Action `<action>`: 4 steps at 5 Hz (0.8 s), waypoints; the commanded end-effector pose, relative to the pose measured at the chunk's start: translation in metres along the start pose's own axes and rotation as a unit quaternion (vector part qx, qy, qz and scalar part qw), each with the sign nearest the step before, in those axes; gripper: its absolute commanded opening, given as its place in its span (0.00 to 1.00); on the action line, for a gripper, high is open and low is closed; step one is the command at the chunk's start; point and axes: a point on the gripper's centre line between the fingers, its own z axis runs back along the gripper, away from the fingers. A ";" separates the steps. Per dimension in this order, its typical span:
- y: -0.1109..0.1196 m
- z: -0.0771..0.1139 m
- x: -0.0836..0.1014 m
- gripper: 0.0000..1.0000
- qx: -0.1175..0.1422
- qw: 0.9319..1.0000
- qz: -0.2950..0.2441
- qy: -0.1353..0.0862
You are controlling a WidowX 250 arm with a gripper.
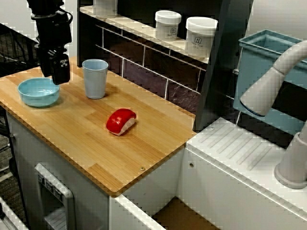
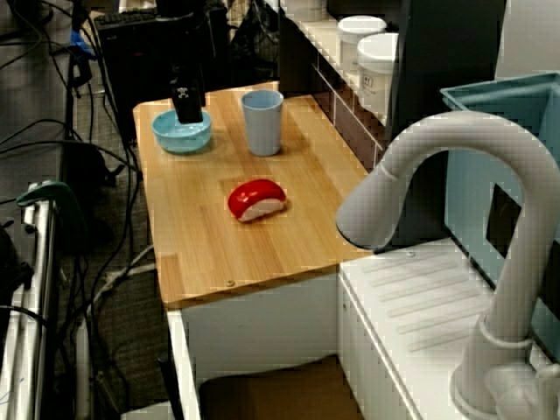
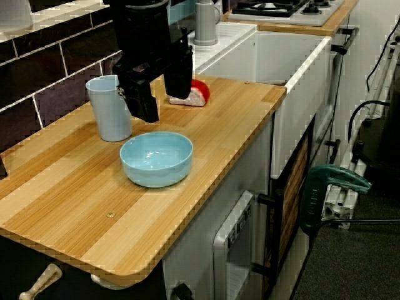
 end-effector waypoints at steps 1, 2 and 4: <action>0.005 -0.006 -0.010 1.00 0.019 1.000 0.006 0.005; 0.007 -0.020 -0.009 1.00 0.033 0.999 0.010 0.012; 0.002 -0.032 -0.011 1.00 0.023 0.999 0.013 0.024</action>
